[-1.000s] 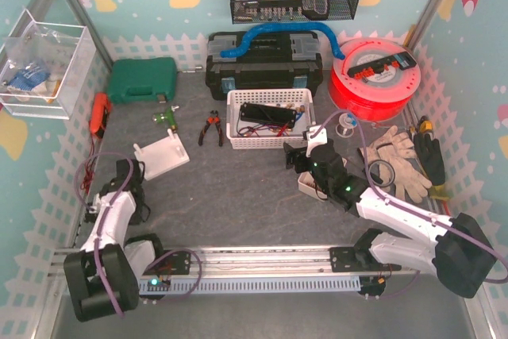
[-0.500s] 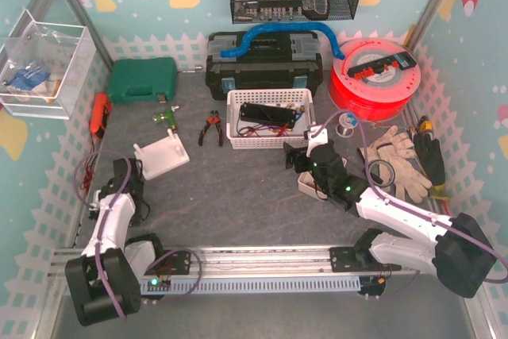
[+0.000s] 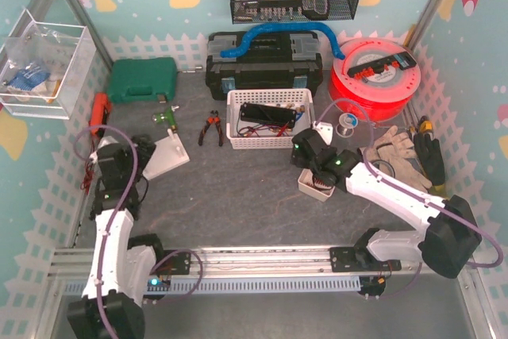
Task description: Install the large spring
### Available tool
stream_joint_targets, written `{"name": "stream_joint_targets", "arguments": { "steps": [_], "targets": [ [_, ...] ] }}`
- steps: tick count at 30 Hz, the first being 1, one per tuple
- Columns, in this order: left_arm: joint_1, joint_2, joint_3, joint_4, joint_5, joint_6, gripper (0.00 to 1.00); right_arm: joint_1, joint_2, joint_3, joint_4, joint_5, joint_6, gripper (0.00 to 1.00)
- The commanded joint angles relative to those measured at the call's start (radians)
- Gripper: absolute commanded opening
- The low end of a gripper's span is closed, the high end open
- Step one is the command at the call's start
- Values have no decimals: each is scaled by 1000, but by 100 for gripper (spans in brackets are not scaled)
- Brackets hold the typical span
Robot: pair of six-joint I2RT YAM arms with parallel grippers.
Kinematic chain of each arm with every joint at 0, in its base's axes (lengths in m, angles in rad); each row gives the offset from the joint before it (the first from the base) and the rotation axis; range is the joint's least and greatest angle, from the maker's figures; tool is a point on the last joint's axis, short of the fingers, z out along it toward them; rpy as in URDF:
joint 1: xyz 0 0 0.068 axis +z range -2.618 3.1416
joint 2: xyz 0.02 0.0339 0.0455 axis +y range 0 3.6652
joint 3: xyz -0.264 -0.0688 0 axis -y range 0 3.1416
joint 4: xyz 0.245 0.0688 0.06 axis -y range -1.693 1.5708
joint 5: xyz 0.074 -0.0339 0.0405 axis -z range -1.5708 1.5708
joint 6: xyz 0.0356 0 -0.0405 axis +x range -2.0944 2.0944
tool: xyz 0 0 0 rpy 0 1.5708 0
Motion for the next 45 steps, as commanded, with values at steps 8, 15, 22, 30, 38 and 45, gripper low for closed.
{"name": "stream_joint_targets", "arguments": {
  "steps": [8,15,22,30,38,45],
  "targets": [
    [-358,49,-129,510,351,243,99,-170,53,-64,-180,-123,-30,50],
    [-687,197,-172,719,78,404,99,-182,114,-39,-187,-136,-52,35],
    [-747,366,-157,778,100,502,99,-181,229,-29,-226,-43,14,37],
    [-751,320,-180,783,59,514,99,-183,339,4,-218,23,40,37],
    [-751,274,-202,784,33,513,99,-183,391,-27,-140,-15,14,42],
    [-751,283,-197,784,49,510,99,-183,374,-74,-70,-9,-47,39]
  ]
}}
